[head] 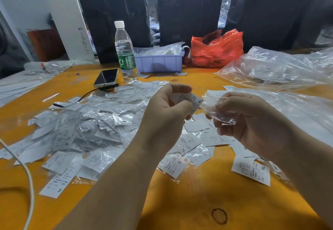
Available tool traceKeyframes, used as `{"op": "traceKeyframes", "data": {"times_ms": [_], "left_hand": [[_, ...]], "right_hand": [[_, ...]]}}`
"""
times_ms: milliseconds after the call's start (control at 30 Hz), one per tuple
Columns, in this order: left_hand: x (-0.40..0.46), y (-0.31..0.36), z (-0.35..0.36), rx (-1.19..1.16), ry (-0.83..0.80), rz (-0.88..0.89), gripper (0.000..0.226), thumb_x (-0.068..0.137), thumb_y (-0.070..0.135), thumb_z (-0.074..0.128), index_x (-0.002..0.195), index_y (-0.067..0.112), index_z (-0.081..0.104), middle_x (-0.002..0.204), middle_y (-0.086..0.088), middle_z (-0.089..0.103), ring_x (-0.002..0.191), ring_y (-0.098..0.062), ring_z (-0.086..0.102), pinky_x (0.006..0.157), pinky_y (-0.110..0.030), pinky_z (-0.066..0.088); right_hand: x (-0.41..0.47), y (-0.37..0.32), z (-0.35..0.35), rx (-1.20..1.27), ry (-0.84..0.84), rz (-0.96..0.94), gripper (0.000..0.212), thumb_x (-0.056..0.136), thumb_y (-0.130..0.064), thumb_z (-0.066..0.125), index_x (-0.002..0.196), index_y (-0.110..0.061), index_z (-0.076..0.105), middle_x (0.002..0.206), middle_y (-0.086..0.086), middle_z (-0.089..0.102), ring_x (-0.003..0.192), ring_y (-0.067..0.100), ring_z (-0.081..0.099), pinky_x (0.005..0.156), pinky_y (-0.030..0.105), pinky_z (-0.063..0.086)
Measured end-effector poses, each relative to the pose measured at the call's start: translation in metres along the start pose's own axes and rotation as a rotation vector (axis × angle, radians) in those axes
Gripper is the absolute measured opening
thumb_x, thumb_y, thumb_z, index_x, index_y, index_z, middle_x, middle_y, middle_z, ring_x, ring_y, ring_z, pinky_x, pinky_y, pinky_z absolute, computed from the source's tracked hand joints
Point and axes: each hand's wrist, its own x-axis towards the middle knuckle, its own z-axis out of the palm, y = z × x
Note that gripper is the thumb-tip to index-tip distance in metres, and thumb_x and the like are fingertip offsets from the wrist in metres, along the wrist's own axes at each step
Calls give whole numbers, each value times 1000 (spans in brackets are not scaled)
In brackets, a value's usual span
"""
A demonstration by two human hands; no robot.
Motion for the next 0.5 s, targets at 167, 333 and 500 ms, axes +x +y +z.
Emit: {"op": "traceKeyframes", "data": {"times_ms": [167,333,500], "left_hand": [[0,0,0,10,-16,-17,30,85,-3,58,98,22,67,77,6,66,58,-5,56,56,-17,47],[0,-2,1,53,-16,-18,30,84,0,62,99,25,67,73,9,65,58,-5,57,57,-19,50],[-1,-2,1,59,-24,-4,38,83,6,67,110,32,60,79,-6,64,64,-17,53,60,-35,50]], "right_hand": [[-1,-2,3,-21,11,-7,31,80,0,58,52,-15,58,51,0,55,50,13,53,47,24,44],[-3,-4,6,-30,-62,3,17,60,-6,67,49,-16,59,52,-1,55,52,12,54,47,24,45],[-3,-4,5,-56,-94,25,24,65,-2,68,49,-18,60,58,2,59,54,12,53,49,24,44]]}}
